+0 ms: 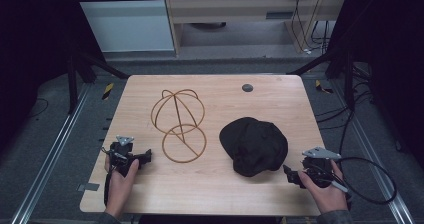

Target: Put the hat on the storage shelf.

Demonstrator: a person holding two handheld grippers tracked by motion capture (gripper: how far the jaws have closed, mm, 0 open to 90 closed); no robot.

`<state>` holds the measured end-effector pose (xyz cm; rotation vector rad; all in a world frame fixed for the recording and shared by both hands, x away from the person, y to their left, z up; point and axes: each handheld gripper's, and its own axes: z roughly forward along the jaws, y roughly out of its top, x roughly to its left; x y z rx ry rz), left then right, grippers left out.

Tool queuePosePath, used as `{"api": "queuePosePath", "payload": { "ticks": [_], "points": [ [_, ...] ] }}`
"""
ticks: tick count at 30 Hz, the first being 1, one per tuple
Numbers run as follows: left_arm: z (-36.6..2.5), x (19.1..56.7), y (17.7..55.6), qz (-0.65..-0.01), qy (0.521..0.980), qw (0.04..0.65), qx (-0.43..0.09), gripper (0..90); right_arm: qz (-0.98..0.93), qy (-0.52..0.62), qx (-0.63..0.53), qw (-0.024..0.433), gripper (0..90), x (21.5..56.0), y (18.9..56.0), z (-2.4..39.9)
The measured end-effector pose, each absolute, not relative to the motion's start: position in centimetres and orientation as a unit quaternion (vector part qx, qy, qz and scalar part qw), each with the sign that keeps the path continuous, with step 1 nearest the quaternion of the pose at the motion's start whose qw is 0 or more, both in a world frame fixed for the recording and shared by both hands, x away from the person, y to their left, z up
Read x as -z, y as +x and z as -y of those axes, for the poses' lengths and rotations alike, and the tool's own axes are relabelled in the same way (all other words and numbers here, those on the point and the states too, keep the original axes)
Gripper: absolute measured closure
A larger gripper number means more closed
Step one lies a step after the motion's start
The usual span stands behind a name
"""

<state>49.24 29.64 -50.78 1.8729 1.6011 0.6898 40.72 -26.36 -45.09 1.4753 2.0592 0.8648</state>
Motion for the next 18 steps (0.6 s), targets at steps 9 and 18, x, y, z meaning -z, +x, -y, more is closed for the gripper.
{"api": "queuePosePath", "payload": {
  "ticks": [9,18],
  "points": [
    [-29.5,50.8,50.0,-0.606,0.695,0.286,-0.26,0.0,-0.778,0.489,-0.321,0.229,9.5,41.6,38.9,25.3],
    [-29.7,50.8,49.7,-0.605,0.696,0.285,-0.26,0.0,-0.798,0.464,-0.328,0.2,8.2,40.4,39.0,24.0]
  ]
}}
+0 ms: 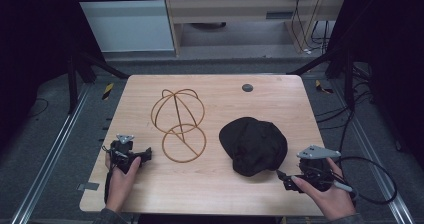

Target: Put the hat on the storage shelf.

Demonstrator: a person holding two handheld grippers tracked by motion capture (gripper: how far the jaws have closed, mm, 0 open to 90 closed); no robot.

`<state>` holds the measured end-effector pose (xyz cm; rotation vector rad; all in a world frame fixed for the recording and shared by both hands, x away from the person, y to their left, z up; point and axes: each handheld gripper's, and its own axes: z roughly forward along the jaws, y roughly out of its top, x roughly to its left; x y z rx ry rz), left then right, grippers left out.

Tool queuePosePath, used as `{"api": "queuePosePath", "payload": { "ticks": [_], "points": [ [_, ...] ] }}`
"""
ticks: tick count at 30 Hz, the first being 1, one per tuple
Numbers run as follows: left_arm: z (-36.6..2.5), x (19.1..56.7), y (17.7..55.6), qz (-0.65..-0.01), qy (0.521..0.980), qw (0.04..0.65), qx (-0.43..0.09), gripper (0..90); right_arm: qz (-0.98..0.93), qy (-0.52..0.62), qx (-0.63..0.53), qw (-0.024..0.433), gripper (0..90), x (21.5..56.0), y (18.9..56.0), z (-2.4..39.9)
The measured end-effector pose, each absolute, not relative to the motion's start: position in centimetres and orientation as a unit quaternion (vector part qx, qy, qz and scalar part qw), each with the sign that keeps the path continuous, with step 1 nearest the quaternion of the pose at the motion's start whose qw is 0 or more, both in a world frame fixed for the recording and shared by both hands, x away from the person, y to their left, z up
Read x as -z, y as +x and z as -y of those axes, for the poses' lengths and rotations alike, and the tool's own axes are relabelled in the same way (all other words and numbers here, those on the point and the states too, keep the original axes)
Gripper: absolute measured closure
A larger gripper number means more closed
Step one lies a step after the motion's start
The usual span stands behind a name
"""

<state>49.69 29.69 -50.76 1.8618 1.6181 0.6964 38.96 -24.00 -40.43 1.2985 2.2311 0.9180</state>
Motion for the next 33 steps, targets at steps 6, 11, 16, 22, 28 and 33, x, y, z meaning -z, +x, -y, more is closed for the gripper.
{"api": "queuePosePath", "payload": {
  "ticks": [6,11,16,22,28,33],
  "points": [
    [-29.7,50.8,49.6,-0.607,0.694,0.284,-0.261,0.0,-0.801,0.459,-0.337,0.183,7.9,39.7,40.0,23.4],
    [-29.5,50.8,49.5,-0.613,0.689,0.283,-0.264,0.0,-0.806,0.456,-0.332,0.178,8.4,39.3,41.3,22.8],
    [-29.5,50.8,49.5,-0.613,0.689,0.283,-0.264,0.0,-0.812,0.451,-0.327,0.172,7.7,38.3,43.3,21.5],
    [-29.5,50.8,49.5,-0.613,0.689,0.283,-0.264,0.0,-0.827,0.445,-0.301,0.165,8.2,37.7,46.1,19.3],
    [-29.5,50.8,49.5,-0.612,0.69,0.283,-0.264,0.0,-0.837,0.454,-0.268,0.144,11.0,38.9,48.1,18.8],
    [-29.5,50.8,49.5,-0.614,0.688,0.282,-0.264,0.0,-0.842,0.457,-0.259,0.121,16.9,39.4,49.1,18.9]
  ]
}}
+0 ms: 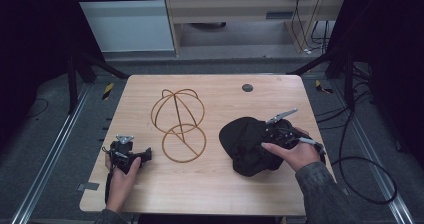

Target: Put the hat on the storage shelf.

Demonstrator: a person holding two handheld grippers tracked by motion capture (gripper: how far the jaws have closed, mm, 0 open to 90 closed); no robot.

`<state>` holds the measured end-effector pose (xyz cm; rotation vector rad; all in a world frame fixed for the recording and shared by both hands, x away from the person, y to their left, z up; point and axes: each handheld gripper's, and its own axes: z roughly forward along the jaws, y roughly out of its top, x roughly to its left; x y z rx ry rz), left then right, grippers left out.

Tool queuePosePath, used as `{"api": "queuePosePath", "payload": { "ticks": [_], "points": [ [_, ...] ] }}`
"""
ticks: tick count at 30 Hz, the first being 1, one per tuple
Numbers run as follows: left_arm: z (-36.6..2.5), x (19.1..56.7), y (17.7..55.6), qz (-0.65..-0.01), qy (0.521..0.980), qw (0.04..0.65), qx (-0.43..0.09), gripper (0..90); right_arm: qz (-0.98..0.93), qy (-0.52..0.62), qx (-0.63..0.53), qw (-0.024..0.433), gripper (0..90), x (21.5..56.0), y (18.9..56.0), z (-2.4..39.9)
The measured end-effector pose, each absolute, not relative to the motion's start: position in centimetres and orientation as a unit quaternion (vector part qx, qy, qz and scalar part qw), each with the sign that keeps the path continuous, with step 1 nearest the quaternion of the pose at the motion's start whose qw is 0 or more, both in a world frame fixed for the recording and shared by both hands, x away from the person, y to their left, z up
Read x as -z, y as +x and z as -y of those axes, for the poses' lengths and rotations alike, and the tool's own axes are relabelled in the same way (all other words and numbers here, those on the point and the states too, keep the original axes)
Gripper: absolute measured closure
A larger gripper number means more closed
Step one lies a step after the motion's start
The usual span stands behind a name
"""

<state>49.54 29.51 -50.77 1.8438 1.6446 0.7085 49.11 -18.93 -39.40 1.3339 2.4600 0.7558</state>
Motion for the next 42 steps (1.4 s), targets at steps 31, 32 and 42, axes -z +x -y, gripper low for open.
{"api": "queuePosePath", "payload": {
  "ticks": [31,32,42],
  "points": [
    [-29.3,50.8,49.2,-0.617,0.685,0.281,-0.266,0.0,-0.851,0.433,-0.288,0.07,86.5,38.6,49.8,20.8],
    [-29.3,50.8,49.2,-0.617,0.685,0.281,-0.266,0.0,-0.851,0.433,-0.288,0.07,86.5,38.6,49.8,20.8],
    [-29.3,50.8,49.3,-0.617,0.686,0.281,-0.265,0.0,-0.832,0.436,-0.334,0.079,86.6,33.1,49.9,21.4]
  ]
}}
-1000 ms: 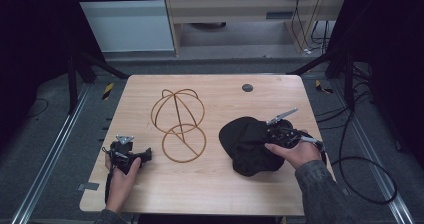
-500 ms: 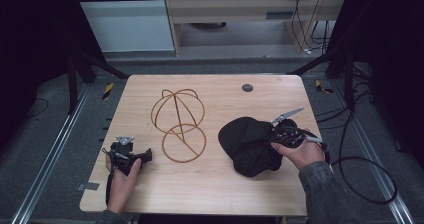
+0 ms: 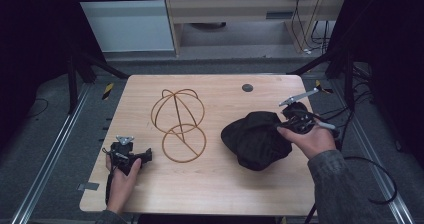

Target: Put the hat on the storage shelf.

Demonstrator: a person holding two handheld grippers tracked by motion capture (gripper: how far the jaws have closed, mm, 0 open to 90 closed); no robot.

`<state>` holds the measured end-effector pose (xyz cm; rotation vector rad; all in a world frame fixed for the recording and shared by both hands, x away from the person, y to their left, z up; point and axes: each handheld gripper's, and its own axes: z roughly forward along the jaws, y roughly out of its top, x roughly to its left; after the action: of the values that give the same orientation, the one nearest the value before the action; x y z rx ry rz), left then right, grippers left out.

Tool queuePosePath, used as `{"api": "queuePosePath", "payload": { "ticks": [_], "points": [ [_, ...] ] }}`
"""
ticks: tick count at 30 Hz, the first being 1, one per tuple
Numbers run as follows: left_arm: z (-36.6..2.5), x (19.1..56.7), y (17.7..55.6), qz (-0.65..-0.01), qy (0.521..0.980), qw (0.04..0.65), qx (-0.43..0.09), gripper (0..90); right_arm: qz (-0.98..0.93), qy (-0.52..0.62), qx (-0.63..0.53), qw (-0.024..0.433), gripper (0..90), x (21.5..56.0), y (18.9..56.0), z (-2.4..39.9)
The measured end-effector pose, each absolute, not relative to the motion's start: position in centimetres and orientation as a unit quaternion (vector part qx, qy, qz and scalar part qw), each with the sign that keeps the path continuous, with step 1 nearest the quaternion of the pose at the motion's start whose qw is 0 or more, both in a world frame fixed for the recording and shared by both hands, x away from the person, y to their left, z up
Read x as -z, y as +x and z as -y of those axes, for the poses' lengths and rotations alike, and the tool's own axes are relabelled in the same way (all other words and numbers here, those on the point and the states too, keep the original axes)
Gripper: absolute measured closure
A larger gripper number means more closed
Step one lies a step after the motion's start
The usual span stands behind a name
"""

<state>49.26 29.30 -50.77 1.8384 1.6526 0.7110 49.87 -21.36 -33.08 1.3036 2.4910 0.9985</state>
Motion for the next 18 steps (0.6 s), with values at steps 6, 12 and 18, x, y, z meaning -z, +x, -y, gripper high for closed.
{"api": "queuePosePath", "payload": {
  "ticks": [6,12,18],
  "points": [
    [-29.3,50.8,49.3,-0.617,0.686,0.281,-0.265,0.0,-0.815,0.437,-0.368,0.098,86.6,29.9,51.3,21.0],
    [-29.3,50.8,49.3,-0.616,0.686,0.281,-0.265,0.0,-0.804,0.436,-0.383,0.134,86.6,26.8,52.0,20.4],
    [-29.3,50.8,49.4,-0.617,0.685,0.283,-0.266,0.0,-0.794,0.432,-0.397,0.157,86.6,24.6,52.0,19.5]
  ]
}}
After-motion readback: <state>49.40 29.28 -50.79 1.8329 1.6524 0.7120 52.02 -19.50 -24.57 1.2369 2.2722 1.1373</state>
